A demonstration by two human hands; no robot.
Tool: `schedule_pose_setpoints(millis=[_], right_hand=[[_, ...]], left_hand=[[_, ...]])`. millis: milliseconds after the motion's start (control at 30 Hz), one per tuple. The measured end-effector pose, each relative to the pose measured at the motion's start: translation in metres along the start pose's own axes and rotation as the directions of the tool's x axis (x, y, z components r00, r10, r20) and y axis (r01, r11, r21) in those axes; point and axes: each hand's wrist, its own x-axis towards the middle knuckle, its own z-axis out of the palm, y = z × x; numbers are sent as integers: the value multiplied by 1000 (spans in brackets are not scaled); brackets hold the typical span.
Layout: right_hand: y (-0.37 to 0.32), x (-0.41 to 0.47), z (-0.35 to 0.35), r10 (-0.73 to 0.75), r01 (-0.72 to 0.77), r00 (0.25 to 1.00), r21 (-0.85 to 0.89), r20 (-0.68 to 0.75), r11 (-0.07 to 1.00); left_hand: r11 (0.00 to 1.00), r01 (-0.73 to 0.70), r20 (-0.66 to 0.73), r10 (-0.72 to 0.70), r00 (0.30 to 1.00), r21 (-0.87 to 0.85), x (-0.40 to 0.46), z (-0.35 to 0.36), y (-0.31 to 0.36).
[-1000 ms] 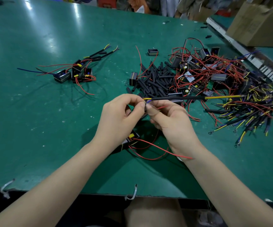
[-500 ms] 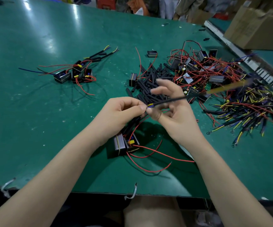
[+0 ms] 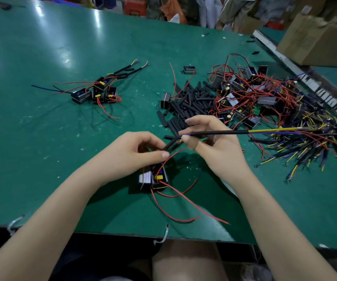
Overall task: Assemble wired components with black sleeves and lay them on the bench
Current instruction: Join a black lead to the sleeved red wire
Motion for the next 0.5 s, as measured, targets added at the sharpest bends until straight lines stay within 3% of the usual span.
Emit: schedule_pose_setpoints(millis=[67, 167, 500], right_hand=[[-3, 0, 0, 41, -42, 999, 101, 12, 994], [-5, 0, -2, 94, -107, 994, 267, 61, 958], [-2, 0, -5, 65, -68, 998, 176, 25, 982]], left_hand=[[989, -9, -31, 13, 999, 151, -5, -1, -1], [975, -66, -104, 90, 990, 211, -10, 2, 2], [900, -271, -254, 366, 895, 341, -8, 20, 13]])
